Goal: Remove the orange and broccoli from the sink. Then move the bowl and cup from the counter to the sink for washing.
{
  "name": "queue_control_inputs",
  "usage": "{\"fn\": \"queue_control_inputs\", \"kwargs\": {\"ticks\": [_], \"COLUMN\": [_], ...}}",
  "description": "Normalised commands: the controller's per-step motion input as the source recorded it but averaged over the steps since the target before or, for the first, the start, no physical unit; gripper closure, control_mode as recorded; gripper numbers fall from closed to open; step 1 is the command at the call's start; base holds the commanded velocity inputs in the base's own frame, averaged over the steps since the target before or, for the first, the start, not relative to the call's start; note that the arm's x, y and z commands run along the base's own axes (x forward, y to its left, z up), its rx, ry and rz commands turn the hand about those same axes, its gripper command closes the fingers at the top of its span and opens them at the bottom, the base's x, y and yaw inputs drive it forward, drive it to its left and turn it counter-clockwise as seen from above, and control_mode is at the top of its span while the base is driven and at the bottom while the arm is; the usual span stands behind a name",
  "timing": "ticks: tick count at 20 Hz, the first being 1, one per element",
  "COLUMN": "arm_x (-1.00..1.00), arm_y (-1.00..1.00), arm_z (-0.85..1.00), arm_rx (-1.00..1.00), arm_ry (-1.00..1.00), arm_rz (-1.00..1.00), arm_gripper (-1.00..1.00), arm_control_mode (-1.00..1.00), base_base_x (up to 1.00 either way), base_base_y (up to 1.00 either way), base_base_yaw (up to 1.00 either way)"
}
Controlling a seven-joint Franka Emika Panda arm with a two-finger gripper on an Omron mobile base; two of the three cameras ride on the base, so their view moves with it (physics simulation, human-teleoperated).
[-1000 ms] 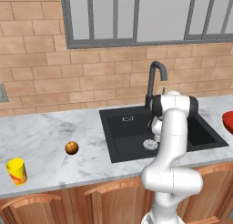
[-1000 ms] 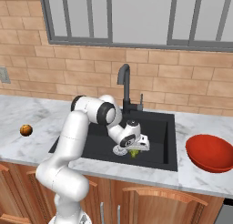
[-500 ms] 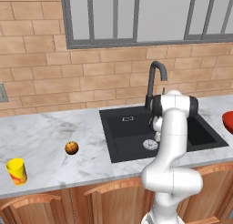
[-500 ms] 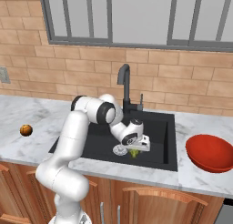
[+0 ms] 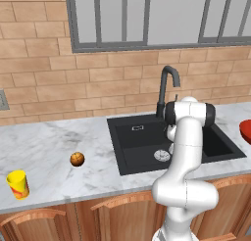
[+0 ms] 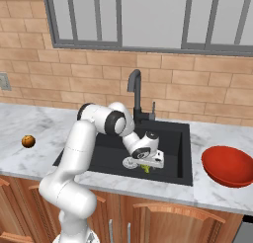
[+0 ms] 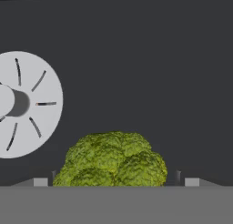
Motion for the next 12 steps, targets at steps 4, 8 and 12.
{"fn": "queue_control_inputs", "kwargs": {"ticks": [4,8,12], "arm_x": [-0.07,-0.04,-0.12], "arm_y": [0.12,0.19,0.13], "arm_z": [-0.24,-0.25,-0.15], "arm_rx": [0.03,0.02,0.07], "arm_ry": [0.0,0.0,0.0], "arm_rz": [0.0,-0.01,-0.02], "arm_gripper": [-1.0,1.0,1.0], "arm_control_mode": [-1.0,-1.0,-1.0], "base_base_x": [0.0,0.0,0.0], "base_base_y": [0.0,0.0,0.0], "base_base_yaw": [0.0,0.0,0.0]}}
